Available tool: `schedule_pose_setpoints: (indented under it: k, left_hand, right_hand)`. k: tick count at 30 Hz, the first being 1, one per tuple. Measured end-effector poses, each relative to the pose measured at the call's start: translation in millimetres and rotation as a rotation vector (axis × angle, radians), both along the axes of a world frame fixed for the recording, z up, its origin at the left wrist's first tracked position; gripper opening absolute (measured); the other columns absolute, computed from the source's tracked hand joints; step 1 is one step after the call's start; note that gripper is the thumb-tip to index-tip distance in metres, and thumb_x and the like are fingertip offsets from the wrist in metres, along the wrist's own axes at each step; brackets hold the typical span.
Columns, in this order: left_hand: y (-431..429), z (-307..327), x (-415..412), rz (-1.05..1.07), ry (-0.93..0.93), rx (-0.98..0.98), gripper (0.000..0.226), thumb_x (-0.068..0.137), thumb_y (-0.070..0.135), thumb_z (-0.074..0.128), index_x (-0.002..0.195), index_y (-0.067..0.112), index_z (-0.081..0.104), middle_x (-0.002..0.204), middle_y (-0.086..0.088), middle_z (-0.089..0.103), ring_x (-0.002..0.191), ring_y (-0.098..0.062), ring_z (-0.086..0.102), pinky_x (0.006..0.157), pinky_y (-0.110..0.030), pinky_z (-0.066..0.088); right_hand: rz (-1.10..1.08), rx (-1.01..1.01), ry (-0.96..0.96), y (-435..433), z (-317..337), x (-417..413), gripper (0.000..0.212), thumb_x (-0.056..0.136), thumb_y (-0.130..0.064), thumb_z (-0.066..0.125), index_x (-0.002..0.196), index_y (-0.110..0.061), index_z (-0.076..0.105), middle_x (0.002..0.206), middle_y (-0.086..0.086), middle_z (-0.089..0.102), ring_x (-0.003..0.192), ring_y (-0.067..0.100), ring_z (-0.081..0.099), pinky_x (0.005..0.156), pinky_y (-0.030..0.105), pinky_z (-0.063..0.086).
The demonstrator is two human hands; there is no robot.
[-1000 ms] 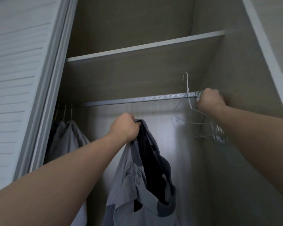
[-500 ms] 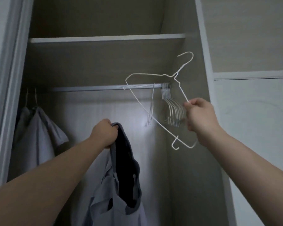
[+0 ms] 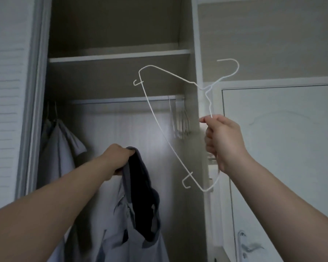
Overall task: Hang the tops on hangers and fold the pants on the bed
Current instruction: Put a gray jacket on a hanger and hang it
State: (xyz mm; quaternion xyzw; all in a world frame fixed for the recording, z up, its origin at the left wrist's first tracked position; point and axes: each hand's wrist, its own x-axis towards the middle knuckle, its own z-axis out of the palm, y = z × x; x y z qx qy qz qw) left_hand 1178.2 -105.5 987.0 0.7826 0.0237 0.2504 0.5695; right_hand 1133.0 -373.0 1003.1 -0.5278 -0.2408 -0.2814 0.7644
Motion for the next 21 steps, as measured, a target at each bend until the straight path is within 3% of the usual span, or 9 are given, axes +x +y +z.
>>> schedule_pose_setpoints:
  k: [5,10,15,18,21]
  left_hand:
    - [-40.5,-28.4,-40.7,0.051,0.038,-0.077,0.023,0.096,0.026,0.068,0.091,0.004,0.061,0.077,-0.012,0.063,0.062,-0.023,0.06,0.037,-0.019,0.044]
    - [-81.0,-77.5,-84.3,0.008,0.199,-0.092,0.025,0.096,0.032,0.067,0.093,0.008,0.064,0.085,-0.013,0.069,0.072,-0.024,0.065,0.058,-0.029,0.055]
    - [-109.4,-107.0,-126.9,-0.002,0.223,-0.133,0.024,0.103,0.028,0.053,0.085,0.013,0.059,0.069,-0.005,0.063,0.06,-0.019,0.06,0.049,-0.027,0.055]
    - [-125.3,-125.5,-148.1,-0.019,0.224,0.054,0.024,0.102,0.03,0.051,0.085,0.016,0.061,0.07,-0.003,0.065,0.061,-0.017,0.063,0.057,-0.029,0.057]
    - [-142.6,-146.0,-169.7,-0.074,0.207,0.302,0.024,0.097,0.024,0.049,0.082,0.022,0.067,0.068,0.007,0.067,0.054,-0.004,0.065,0.045,-0.025,0.054]
  right_hand:
    - [0.091,-0.077,0.086,-44.1,-12.3,-44.2,0.016,0.094,-0.032,0.065,0.09,-0.018,0.058,0.05,-0.006,0.038,0.039,0.011,0.029,0.04,0.021,0.024]
    - [0.127,-0.261,0.106,-72.6,-49.6,-88.3,0.029,0.103,-0.03,0.051,0.093,-0.011,0.071,0.053,-0.004,0.033,0.039,0.01,0.026,0.039,0.02,0.021]
    - [0.181,-0.4,0.026,-126.2,-137.6,-160.1,0.036,0.104,-0.023,0.045,0.082,-0.014,0.072,0.048,-0.003,0.03,0.035,0.013,0.021,0.041,0.014,0.022]
    - [0.215,-0.49,0.07,-153.8,-196.3,-199.8,0.037,0.103,-0.029,0.046,0.085,-0.011,0.072,0.047,-0.003,0.028,0.037,0.013,0.02,0.042,0.012,0.024]
    - [0.204,-0.55,0.147,-169.7,-245.4,-232.0,0.039,0.091,-0.044,0.051,0.084,-0.012,0.072,0.046,-0.003,0.028,0.039,0.012,0.021,0.04,0.012,0.026]
